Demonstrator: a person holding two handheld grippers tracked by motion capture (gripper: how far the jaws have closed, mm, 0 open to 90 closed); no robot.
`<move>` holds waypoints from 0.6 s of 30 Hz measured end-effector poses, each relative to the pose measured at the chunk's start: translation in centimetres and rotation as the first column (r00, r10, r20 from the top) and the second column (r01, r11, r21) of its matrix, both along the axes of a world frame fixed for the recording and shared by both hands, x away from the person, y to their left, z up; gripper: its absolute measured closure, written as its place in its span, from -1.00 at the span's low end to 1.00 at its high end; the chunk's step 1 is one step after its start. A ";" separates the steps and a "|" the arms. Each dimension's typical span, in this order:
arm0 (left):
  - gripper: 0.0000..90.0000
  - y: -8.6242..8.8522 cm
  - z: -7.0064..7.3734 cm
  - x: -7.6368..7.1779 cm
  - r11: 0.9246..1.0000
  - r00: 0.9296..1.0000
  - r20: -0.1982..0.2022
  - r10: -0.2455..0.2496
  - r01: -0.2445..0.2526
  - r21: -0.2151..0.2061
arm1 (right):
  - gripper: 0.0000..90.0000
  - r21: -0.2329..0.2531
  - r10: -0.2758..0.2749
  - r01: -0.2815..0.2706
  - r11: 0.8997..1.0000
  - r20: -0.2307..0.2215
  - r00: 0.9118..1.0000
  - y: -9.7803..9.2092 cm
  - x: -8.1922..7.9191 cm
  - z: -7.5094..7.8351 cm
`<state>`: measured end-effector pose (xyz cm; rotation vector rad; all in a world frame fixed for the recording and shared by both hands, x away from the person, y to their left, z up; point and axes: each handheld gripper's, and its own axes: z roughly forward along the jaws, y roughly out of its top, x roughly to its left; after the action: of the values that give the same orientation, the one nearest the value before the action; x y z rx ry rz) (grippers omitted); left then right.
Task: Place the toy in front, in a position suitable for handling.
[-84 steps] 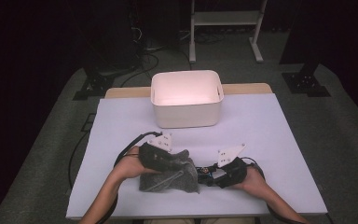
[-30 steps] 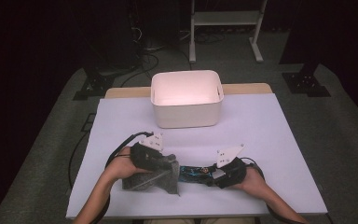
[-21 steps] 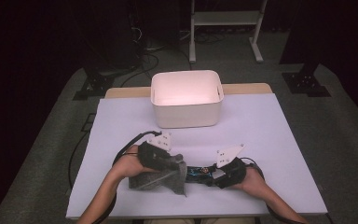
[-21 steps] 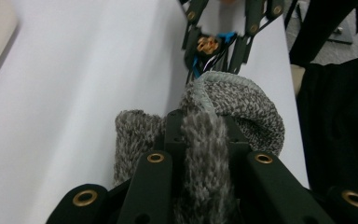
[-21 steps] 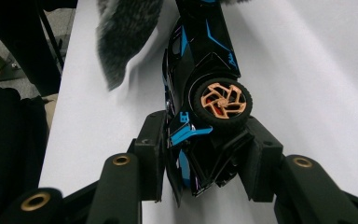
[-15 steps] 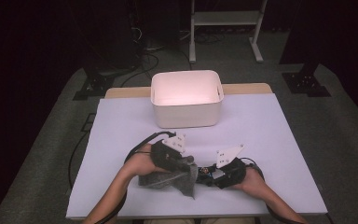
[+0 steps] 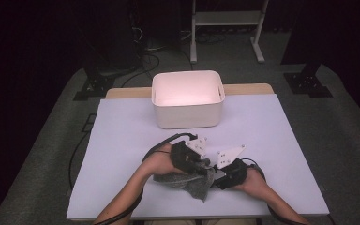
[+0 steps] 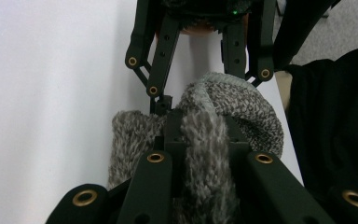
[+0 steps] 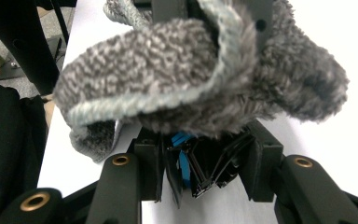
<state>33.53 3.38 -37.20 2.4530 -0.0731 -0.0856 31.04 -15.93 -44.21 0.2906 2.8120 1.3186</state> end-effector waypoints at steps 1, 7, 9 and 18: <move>0.73 0.3 0.0 0.0 1.000 1.000 -0.002 0.007 -0.007 -0.002 | 0.24 0.000 0.001 -0.001 1.000 0.000 1.000 0.0 0.0 0.0; 0.73 2.1 -0.1 0.1 0.999 0.999 -0.002 0.049 -0.049 -0.010 | 0.24 -0.004 0.001 -0.001 1.000 0.003 1.000 0.0 0.0 0.0; 0.73 3.2 -0.1 0.0 0.997 0.997 -0.004 0.072 -0.072 -0.013 | 0.24 -0.002 0.002 -0.002 1.000 0.003 1.000 0.0 0.0 0.0; 0.73 6.5 -0.1 -0.2 0.991 0.991 -0.009 0.133 -0.133 -0.029 | 0.24 -0.004 0.000 0.000 1.000 0.004 1.000 0.0 0.0 0.0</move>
<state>33.35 9.88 -37.28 2.4204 0.0916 -0.0343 31.05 -15.91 -44.20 0.2866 2.8109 1.3118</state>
